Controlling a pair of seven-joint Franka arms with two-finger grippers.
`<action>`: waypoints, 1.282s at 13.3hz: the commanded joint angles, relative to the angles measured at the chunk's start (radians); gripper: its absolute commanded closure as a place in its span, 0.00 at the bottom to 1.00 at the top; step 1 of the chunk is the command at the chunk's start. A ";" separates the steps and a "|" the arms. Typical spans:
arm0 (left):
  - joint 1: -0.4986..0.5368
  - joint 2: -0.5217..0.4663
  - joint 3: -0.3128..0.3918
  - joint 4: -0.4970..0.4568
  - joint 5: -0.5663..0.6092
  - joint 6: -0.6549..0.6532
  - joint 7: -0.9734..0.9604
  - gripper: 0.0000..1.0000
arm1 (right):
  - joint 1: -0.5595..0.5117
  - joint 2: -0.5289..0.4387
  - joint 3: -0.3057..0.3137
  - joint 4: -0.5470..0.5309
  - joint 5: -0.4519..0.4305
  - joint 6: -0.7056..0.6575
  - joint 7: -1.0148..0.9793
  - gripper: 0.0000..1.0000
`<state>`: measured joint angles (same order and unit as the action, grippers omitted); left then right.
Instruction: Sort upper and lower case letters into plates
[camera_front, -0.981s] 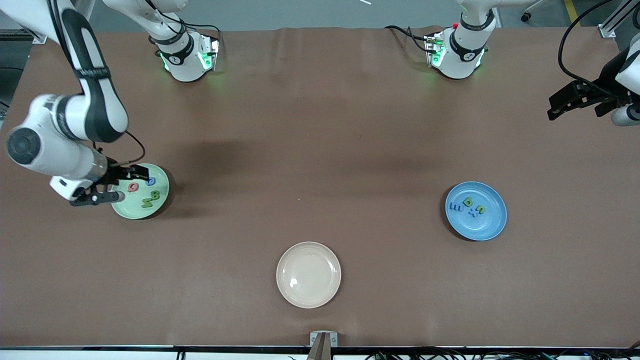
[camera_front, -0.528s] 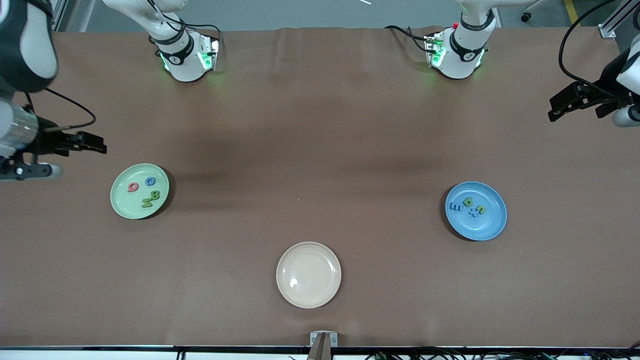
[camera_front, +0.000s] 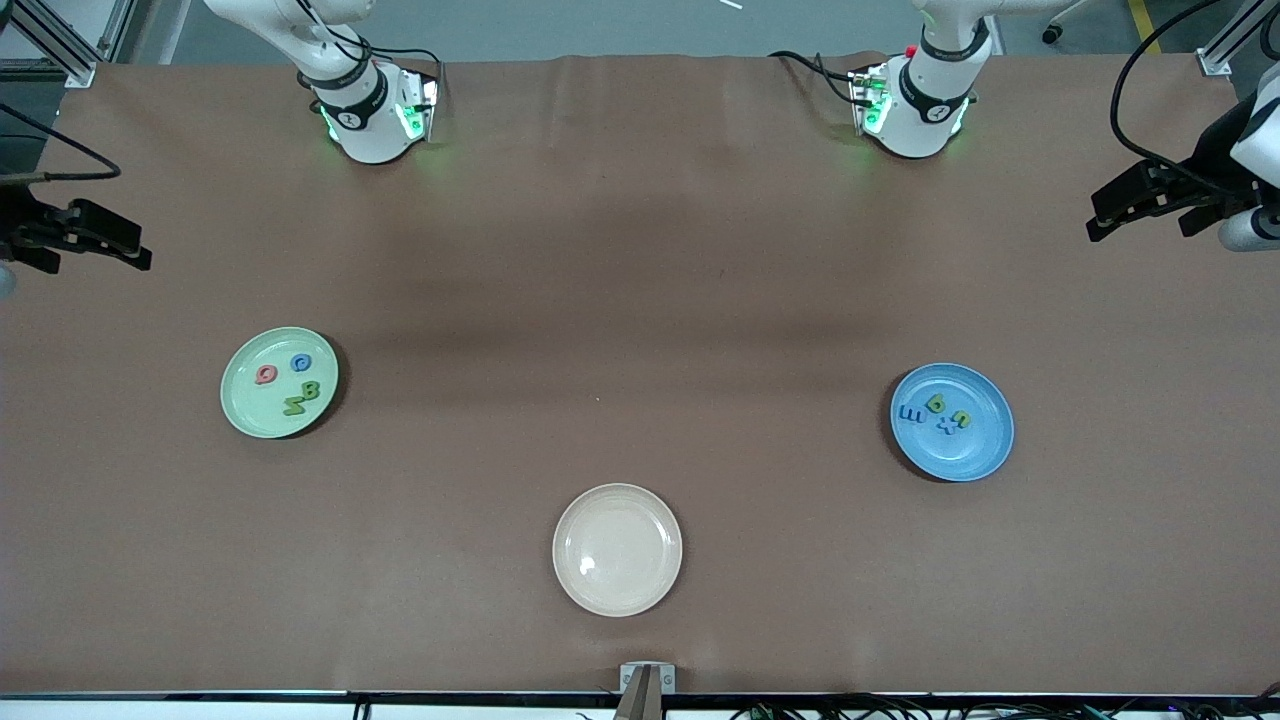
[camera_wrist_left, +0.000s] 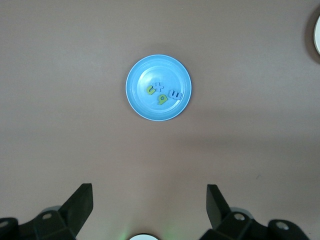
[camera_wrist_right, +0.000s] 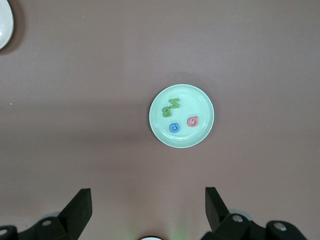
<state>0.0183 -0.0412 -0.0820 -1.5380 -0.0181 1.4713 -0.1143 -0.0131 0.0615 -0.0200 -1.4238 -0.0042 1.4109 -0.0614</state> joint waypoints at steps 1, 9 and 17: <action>0.003 -0.017 0.002 -0.008 -0.017 0.000 0.028 0.00 | -0.004 -0.002 0.003 0.025 -0.002 -0.007 0.014 0.00; 0.005 -0.016 0.004 -0.007 -0.019 0.001 0.028 0.00 | -0.004 0.003 0.003 0.033 0.001 0.017 0.017 0.00; 0.003 -0.011 0.004 -0.010 -0.017 0.003 0.028 0.00 | -0.004 0.003 0.003 0.034 0.001 0.036 0.017 0.00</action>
<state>0.0187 -0.0412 -0.0815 -1.5395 -0.0183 1.4712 -0.1143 -0.0134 0.0616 -0.0212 -1.4032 -0.0042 1.4482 -0.0603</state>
